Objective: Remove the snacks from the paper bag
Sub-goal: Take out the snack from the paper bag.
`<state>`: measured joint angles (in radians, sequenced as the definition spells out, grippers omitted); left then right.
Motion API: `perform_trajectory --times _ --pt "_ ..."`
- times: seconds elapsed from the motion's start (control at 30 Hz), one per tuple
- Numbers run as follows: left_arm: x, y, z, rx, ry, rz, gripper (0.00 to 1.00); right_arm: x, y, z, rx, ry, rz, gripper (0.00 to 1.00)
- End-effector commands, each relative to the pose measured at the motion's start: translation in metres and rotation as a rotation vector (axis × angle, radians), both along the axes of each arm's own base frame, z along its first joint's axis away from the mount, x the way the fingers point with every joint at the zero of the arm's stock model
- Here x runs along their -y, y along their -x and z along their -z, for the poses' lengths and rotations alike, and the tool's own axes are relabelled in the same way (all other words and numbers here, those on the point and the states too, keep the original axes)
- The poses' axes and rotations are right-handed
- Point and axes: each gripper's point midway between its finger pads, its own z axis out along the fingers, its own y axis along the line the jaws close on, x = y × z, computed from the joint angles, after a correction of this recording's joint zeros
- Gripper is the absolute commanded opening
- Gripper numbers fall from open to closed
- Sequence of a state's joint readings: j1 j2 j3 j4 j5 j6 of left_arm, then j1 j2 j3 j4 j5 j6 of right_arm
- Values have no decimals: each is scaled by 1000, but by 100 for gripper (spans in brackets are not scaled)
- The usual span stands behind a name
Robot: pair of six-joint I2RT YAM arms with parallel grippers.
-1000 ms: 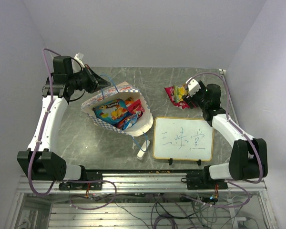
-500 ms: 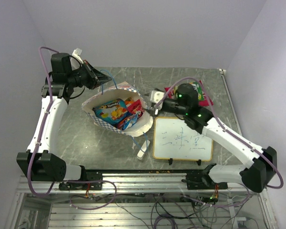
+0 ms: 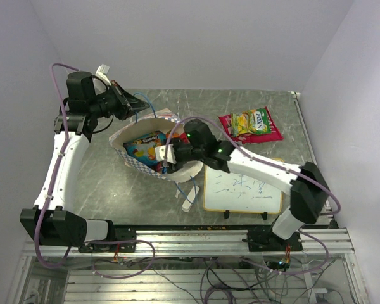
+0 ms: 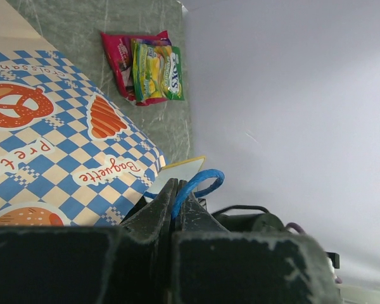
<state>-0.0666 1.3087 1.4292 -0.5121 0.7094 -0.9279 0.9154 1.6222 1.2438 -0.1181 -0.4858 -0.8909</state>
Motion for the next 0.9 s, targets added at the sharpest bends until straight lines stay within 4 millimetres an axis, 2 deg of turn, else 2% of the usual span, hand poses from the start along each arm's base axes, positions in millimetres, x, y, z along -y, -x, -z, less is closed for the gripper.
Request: perform_trajectory --times 0.0,0.07,0.2,0.47,0.6,0.8,0.87 --pt "6 11 -11 50 -12 27 7 -13 -26 14 101 68 5 58" --pt "7 12 -10 48 -24 35 7 -17 -35 31 111 117 5 58" --pt "9 14 -11 52 -29 44 7 -13 -48 63 144 243 -5 57" --pt "10 17 -8 42 -46 61 7 -9 -65 89 202 328 18 58" --pt "10 18 -6 36 -59 68 7 -8 -75 93 236 341 50 59" --pt "10 18 -6 36 -72 86 7 -19 -89 101 250 329 83 61" --pt "11 18 -5 33 -79 96 7 -25 -94 94 263 310 90 61"
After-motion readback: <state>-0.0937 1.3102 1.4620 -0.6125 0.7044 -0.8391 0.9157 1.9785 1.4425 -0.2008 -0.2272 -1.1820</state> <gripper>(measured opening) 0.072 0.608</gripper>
